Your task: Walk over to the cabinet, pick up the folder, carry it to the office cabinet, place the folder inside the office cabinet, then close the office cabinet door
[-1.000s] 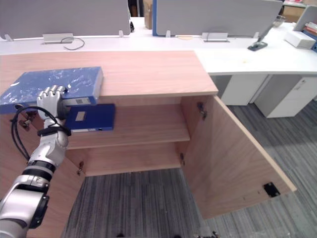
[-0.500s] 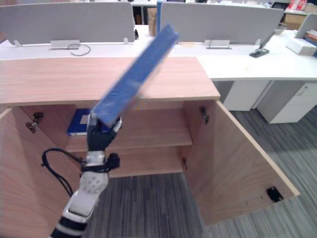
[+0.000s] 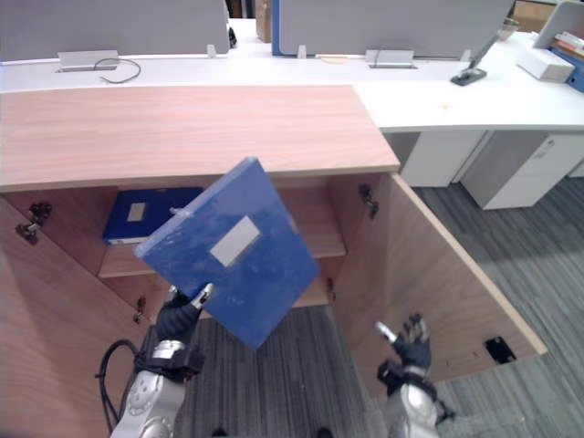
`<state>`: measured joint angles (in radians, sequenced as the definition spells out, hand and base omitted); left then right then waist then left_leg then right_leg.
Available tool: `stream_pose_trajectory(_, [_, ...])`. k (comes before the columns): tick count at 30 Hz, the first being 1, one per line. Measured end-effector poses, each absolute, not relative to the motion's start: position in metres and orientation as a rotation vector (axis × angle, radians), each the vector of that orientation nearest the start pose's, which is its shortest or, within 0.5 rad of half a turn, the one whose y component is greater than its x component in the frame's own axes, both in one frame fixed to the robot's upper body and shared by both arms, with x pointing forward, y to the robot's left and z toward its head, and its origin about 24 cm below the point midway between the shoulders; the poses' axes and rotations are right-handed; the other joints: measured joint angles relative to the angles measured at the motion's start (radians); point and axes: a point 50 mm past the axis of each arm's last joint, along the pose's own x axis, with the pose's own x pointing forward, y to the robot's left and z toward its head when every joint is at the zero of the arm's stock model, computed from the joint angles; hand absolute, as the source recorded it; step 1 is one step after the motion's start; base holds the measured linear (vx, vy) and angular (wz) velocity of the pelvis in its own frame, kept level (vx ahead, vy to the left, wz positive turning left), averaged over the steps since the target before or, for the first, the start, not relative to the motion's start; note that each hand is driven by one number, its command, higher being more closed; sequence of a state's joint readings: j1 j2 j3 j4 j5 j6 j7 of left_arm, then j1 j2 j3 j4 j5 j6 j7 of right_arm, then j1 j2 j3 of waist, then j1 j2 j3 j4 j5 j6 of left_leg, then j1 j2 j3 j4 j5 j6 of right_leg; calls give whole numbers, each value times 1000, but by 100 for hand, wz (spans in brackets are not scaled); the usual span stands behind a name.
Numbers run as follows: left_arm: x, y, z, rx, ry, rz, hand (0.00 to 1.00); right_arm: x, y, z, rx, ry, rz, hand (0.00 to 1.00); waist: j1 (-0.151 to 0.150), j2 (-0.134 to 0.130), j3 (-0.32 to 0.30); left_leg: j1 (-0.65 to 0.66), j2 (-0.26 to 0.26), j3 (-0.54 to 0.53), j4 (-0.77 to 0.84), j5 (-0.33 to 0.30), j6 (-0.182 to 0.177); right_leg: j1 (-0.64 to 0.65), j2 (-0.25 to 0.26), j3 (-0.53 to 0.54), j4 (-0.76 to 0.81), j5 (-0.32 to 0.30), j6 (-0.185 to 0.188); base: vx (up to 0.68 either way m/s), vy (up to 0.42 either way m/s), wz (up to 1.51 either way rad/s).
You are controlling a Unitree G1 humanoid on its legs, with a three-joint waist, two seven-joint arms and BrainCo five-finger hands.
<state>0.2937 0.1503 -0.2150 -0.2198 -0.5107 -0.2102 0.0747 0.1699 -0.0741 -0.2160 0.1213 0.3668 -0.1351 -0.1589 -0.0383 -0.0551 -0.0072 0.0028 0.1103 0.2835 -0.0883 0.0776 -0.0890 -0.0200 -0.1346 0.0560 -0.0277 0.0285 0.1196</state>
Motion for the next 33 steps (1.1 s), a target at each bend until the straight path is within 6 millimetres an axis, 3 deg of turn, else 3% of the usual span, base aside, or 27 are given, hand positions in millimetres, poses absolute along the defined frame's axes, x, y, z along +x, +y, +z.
stream_pose_trajectory(4, [199, 143, 52, -401, -115, -68, 100, 223, -252, 62, 156, -190, -392, 0, 3, 1, -1, 7, 0, 5, -5, -7, 4, -3, 0, 0, 11, 10, 15, -57, 3, -6])
stream_pose_trajectory(8, [200, 142, 54, -392, -128, -89, 100, 238, -258, 92, 131, -310, -286, 0, 8, 3, -9, 8, -2, 4, -6, -7, 7, -11, 1, 1, 17, 10, 15, -51, 2, -7])
stream_pose_trajectory(13, [201, 134, 56, -381, -136, -149, 100, 245, -247, 96, 207, -323, -115, 0, 18, 5, -18, 5, 0, -4, -5, 10, 4, -16, 5, 1, 22, 10, 15, -7, -2, -1])
stream_pose_trajectory(22, [206, 117, 55, -361, -136, -252, 100, 267, -203, 106, 242, -329, 173, 0, 28, 7, -29, 4, -1, -13, -6, 25, 9, -19, 5, -1, 37, 12, 15, -9, 5, 1])
stream_pose_trajectory(29, [204, 113, 52, -424, -117, -305, 100, 281, -204, 102, 233, -298, 160, 0, 34, 10, -30, -1, -1, -22, -6, 37, 12, -20, 4, -9, 39, 17, 12, -10, 7, 3])
stream_pose_trajectory(33, [206, 108, 56, -484, -130, -353, 100, 286, -194, 105, 162, -283, 231, 0, 36, 11, -32, -2, -1, -26, -6, 43, 12, -20, 5, -12, 41, 18, 10, -5, 7, 2])
